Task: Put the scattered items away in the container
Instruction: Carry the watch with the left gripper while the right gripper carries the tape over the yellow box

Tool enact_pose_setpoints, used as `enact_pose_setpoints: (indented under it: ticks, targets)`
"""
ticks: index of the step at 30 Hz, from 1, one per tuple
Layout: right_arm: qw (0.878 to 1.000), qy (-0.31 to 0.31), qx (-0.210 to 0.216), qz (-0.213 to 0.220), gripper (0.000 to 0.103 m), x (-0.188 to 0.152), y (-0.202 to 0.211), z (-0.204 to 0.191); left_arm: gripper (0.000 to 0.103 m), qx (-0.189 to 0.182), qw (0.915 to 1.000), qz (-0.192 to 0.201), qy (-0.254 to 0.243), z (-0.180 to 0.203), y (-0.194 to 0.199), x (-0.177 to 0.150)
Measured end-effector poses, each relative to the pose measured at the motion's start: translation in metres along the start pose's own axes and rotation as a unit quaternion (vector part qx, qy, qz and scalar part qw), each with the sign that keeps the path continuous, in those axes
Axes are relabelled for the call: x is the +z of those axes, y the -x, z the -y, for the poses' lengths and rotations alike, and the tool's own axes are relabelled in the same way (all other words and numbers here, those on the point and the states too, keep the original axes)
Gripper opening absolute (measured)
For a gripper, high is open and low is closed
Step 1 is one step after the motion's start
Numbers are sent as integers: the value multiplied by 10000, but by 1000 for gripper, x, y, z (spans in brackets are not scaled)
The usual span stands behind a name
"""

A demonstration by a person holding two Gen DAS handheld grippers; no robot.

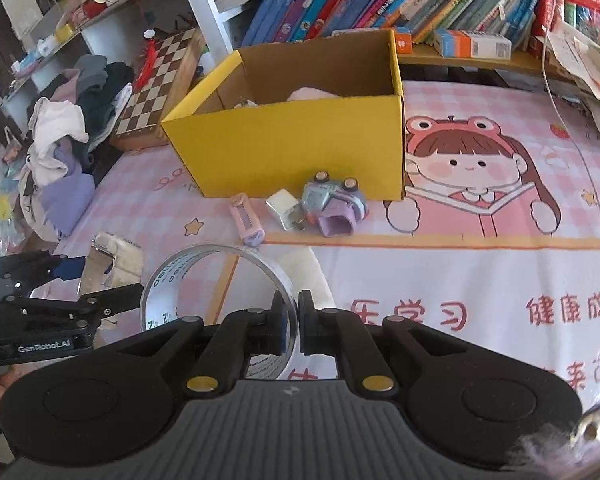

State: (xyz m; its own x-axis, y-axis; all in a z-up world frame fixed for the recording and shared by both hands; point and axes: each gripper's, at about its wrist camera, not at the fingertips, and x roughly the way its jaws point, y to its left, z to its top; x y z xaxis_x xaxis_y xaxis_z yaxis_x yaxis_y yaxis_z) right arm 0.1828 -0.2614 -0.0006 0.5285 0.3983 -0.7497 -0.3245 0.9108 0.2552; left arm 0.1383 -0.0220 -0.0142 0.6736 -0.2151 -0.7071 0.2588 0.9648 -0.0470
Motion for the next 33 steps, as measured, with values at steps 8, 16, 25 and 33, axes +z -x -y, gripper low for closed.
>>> enact_pose_setpoints:
  ticks: [8,16,25,33]
  targets:
    - [9981,607,51,-13,6,24,10,-6,62,-334,9956,272,-833,20,21,28]
    - [9917,1235,43,355,6,68,26,-9,62,-564,9890,549,-1250,32,25,74]
    - [9814,1778,-2,729,6,135,30,-3,62,-384,9872,854,-1290,22,11,133]
    - [9754,2019,-63,881,6,182,0,7,62,-37,9871,879,-1339,10,-23,168]
